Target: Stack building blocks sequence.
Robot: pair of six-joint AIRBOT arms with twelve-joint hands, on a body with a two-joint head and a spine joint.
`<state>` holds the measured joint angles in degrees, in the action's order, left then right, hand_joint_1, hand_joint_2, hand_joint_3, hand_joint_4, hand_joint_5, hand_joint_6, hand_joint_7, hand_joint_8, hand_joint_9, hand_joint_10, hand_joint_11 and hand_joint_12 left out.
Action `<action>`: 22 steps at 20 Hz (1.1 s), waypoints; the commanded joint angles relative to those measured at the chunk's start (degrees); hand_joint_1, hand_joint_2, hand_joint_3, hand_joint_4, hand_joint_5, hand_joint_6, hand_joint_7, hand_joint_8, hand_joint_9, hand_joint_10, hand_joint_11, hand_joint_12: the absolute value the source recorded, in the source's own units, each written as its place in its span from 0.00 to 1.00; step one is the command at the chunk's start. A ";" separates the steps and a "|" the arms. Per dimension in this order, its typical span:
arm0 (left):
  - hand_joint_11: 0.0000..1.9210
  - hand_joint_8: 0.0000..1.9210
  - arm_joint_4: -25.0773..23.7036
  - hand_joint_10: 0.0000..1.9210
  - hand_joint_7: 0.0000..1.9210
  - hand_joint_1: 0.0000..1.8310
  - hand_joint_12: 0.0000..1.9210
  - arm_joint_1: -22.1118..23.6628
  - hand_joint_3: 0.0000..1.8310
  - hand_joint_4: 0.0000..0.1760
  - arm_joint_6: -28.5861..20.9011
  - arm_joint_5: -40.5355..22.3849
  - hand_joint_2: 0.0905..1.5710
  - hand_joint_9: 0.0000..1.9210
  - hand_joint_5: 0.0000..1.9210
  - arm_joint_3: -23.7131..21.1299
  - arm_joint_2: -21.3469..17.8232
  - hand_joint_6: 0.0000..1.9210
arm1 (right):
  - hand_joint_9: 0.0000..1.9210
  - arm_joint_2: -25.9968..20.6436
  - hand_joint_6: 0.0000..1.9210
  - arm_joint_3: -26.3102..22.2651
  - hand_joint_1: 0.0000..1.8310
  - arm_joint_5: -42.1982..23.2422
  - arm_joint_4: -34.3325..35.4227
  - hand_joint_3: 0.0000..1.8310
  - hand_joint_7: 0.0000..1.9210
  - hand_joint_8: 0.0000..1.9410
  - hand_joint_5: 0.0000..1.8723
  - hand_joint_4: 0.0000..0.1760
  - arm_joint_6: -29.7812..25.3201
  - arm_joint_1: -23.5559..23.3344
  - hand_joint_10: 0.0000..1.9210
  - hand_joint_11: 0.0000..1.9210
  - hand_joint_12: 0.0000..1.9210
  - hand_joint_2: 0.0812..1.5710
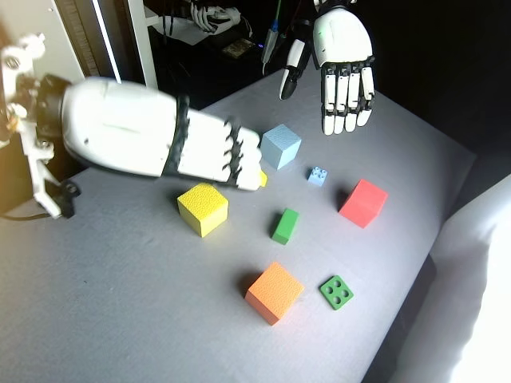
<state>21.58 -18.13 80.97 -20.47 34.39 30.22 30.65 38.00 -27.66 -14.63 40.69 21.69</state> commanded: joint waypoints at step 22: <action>0.00 0.00 2.15 0.00 0.06 0.53 0.20 -9.78 0.00 0.00 -0.57 -14.69 0.63 0.06 0.04 -0.91 -0.02 0.00 | 0.08 1.02 0.00 -0.55 0.17 -6.48 5.43 0.00 0.08 0.00 0.07 0.00 2.94 1.05 0.00 0.00 0.21 0.68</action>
<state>24.40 -28.71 80.53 -27.86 33.41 30.61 32.25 37.41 -27.79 -10.00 43.79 23.46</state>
